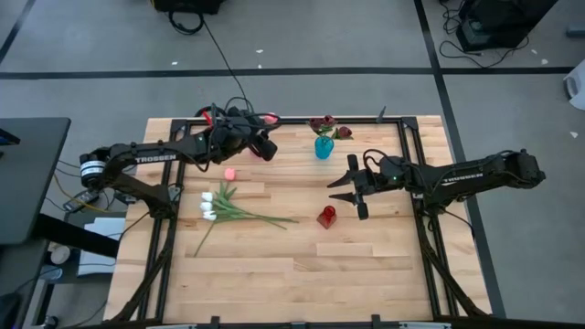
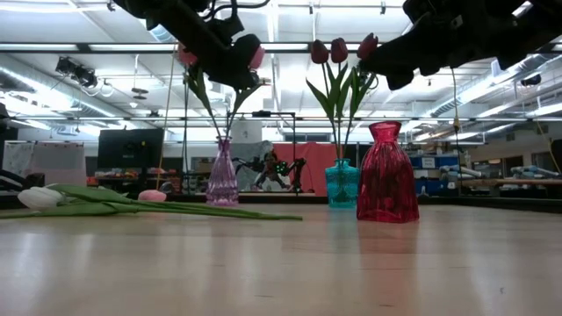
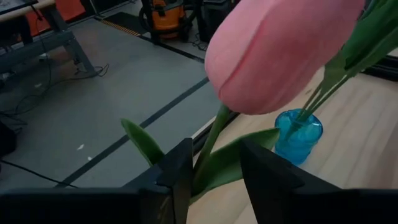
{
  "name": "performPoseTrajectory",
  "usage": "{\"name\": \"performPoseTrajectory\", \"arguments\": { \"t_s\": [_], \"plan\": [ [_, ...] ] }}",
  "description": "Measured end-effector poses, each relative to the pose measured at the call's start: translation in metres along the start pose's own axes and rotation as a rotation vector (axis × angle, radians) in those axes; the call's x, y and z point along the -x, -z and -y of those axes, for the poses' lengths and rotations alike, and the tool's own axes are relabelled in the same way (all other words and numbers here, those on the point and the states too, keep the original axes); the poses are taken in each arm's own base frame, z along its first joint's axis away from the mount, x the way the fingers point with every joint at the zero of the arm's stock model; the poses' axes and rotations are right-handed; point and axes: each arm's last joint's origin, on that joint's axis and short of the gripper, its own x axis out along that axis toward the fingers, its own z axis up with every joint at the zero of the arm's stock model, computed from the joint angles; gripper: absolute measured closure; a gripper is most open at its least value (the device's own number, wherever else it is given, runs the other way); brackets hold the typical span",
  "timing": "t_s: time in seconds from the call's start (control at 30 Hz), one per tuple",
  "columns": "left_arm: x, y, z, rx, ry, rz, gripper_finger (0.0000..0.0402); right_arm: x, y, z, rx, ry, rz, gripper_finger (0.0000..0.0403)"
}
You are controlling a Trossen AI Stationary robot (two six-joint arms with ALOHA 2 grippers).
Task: Sort flowers into vase by color
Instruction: Put the right pink tulip into the purple vase
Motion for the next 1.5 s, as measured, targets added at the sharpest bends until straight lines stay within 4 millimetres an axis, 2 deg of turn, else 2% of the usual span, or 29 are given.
{"name": "performPoseTrajectory", "arguments": {
  "t_s": [0.13, 0.37, 0.67, 0.93, 1.07, 1.5],
  "plan": [
    [0.004, -0.002, 0.000, -0.010, 0.004, -0.014, 0.0241, 0.000, -0.001, 0.000, 0.002, -0.002, 0.005, 0.0253],
    [0.018, -0.017, 0.003, -0.055, 0.009, -0.080, 0.0191, 0.000, 0.000, 0.000, 0.003, -0.004, -0.006, 0.0253],
    [0.041, -0.025, 0.017, -0.140, 0.024, -0.071, 0.0188, 0.000, 0.001, 0.000, 0.002, -0.004, -0.009, 0.0253],
    [0.038, -0.005, 0.024, -0.143, 0.028, -0.093, 0.0188, 0.000, 0.001, -0.003, -0.002, -0.093, -0.001, 0.0253],
    [0.041, -0.005, 0.023, -0.129, 0.035, -0.081, 0.0188, 0.000, 0.001, -0.003, -0.002, -0.113, 0.001, 0.0253],
    [0.082, -0.025, 0.007, -0.044, 0.090, 0.046, 0.0188, 0.000, 0.000, -0.003, 0.000, -0.108, 0.009, 0.0253]
  ]
}}
